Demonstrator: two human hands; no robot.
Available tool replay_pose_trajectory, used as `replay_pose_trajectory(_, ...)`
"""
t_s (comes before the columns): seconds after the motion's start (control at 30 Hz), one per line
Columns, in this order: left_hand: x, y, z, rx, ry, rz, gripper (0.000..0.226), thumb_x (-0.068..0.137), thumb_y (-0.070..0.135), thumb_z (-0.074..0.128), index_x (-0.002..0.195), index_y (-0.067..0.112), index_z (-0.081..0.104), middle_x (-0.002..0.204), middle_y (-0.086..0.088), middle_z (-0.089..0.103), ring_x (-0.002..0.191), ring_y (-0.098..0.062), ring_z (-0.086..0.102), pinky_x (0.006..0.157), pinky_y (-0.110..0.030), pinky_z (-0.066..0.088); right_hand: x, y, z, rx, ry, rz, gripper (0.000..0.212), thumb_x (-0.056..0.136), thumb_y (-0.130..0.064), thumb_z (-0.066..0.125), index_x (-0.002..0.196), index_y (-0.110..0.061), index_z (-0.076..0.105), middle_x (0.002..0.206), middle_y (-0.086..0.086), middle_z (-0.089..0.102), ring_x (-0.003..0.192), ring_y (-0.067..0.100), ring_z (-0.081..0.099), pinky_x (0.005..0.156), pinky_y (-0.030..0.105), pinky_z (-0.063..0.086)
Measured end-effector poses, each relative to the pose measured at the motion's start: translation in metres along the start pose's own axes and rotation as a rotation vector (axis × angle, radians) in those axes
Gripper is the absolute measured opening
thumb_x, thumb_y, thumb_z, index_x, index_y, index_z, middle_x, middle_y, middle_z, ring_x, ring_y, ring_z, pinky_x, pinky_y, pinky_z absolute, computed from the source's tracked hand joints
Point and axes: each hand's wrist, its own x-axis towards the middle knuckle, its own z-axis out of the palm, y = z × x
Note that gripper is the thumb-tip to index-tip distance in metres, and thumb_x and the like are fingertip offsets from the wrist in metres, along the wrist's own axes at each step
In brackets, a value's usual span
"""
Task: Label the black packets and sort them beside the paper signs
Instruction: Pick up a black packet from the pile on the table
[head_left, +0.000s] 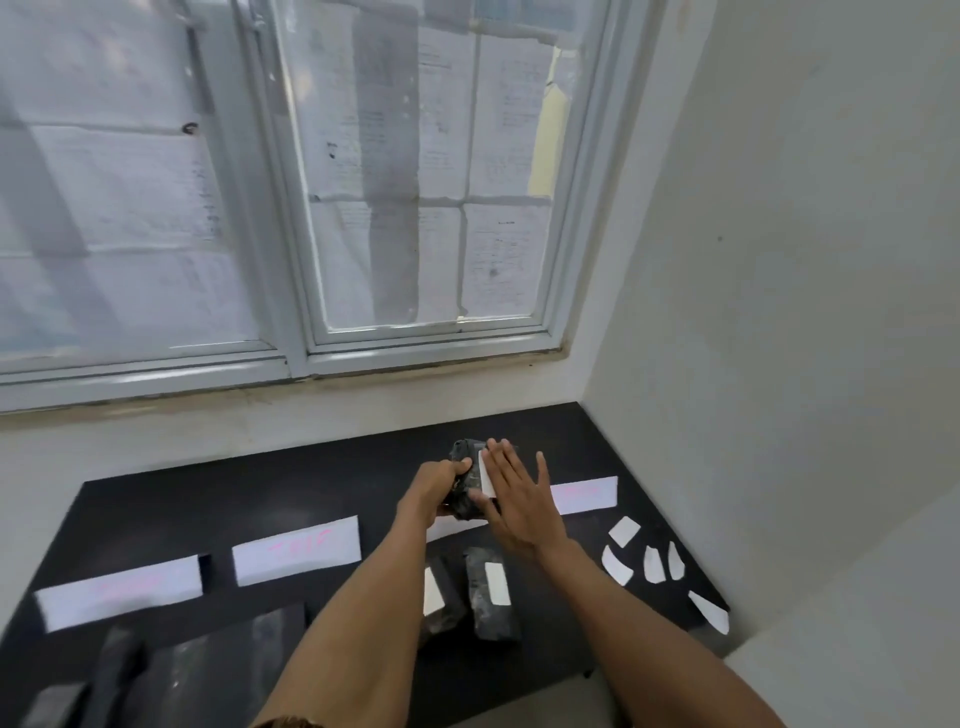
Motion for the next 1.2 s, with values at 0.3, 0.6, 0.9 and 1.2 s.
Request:
replay_pose_trajectory(0.3, -0.026, -0.014, -0.093, -0.044, 0.154, 0.03, 0.03, 0.091, 0.025, 0.061, 0.111, 0.003, 0.064, 0.107, -0.017, 0.069, 0.1, -0.031, 0.066, 0.088, -0.041, 0.055, 0.021, -0.093, 0.024, -0.038, 0.012, -0.179, 0.06, 0.099, -0.041, 0.005, 0.154, -0.022, 0.019, 0.162, -0.004, 0.008, 0.15, 0.015, -0.003, 0.119, 0.058, -0.002)
replay_pose_trajectory(0.6, -0.052, -0.04, -0.165, -0.15, 0.325, 0.012, 0.023, 0.093, 0.023, 0.059, 0.108, 0.006, 0.063, 0.109, -0.017, 0.067, 0.097, -0.03, 0.064, 0.084, -0.04, 0.054, 0.019, -0.157, 0.064, -0.05, -0.021, -0.358, 0.074, 0.097, -0.06, 0.009, 0.155, -0.013, 0.005, 0.162, 0.001, -0.003, 0.15, 0.017, -0.006, 0.118, 0.049, -0.006)
replay_pose_trajectory(0.9, -0.06, -0.058, -0.194, -0.183, 0.342, 0.022, 0.031, 0.094, 0.026, 0.056, 0.113, 0.002, 0.065, 0.106, -0.018, 0.07, 0.094, -0.031, 0.066, 0.078, -0.038, 0.053, 0.036, -0.191, 0.078, 0.043, 0.018, -0.368, 0.071, 0.095, -0.064, 0.005, 0.155, -0.024, 0.001, 0.161, -0.002, -0.014, 0.149, 0.017, -0.015, 0.117, 0.051, -0.016)
replay_pose_trajectory(1.2, -0.051, -0.051, -0.202, -0.228, 0.41, 0.029, 0.039, 0.082, 0.045, 0.068, 0.102, 0.011, 0.067, 0.101, -0.011, 0.072, 0.094, -0.027, 0.066, 0.082, -0.039, 0.055, 0.034, -0.196, 0.091, 1.144, -0.13, 0.128, 0.048, 0.102, -0.03, 0.043, 0.149, -0.025, 0.034, 0.125, 0.011, 0.063, 0.096, 0.015, 0.07, 0.073, 0.036, 0.062)
